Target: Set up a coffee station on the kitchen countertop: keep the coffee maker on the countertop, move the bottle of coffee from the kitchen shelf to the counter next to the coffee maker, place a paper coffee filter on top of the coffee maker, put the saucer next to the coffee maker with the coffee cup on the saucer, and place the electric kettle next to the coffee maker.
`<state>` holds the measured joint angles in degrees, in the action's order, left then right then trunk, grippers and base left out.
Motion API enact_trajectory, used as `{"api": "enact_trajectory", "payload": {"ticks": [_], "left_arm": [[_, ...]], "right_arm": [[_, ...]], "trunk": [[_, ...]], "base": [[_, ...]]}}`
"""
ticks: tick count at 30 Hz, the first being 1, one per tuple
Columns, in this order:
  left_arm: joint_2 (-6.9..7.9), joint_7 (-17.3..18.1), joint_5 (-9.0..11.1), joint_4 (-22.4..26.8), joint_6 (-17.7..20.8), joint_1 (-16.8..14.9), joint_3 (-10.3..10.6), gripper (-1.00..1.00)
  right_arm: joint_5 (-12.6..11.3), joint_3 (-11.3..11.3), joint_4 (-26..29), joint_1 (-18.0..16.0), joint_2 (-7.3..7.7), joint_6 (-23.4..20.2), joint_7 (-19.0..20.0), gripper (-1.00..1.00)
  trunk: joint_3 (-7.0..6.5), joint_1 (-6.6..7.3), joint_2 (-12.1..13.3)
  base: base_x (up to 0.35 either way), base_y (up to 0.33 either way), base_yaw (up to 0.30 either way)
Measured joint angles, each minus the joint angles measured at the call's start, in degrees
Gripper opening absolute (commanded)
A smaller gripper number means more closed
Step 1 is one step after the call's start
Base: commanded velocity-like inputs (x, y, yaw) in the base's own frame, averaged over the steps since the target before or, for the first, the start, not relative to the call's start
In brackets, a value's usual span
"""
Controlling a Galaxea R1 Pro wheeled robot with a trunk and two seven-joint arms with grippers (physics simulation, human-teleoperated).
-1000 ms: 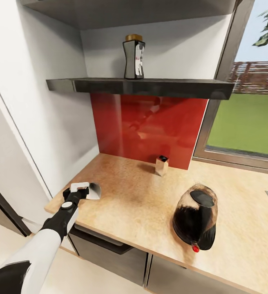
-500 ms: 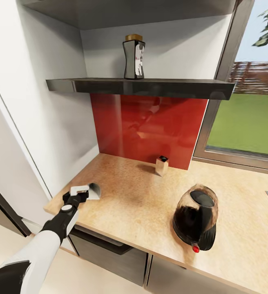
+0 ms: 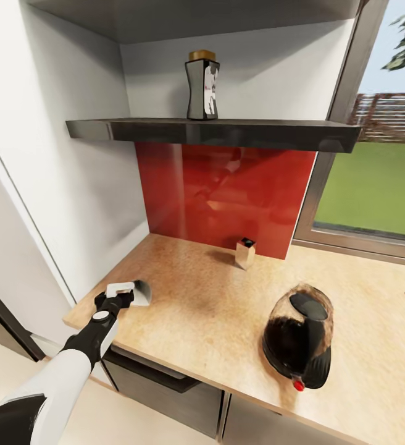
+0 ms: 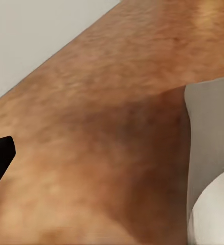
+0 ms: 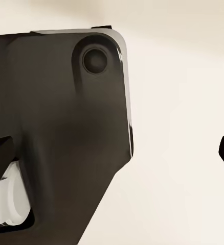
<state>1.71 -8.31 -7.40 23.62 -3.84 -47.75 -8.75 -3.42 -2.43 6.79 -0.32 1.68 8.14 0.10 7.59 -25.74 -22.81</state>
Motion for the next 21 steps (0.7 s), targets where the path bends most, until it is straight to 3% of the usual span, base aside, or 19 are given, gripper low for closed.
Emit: {"api": "enact_trajectory", "payload": {"ticks": [21], "left_arm": [[-0.22, 0.0, 0.0, 0.0, -0.08, 0.0, 0.26, 1.0]], "right_arm": [[-0.07, -0.06, 0.0, 0.0, 0.16, 0.0, 0.0, 1.0]], "trunk": [[0.0, 0.0, 0.0]], "base": [[0.024, 0.0, 0.0]]}}
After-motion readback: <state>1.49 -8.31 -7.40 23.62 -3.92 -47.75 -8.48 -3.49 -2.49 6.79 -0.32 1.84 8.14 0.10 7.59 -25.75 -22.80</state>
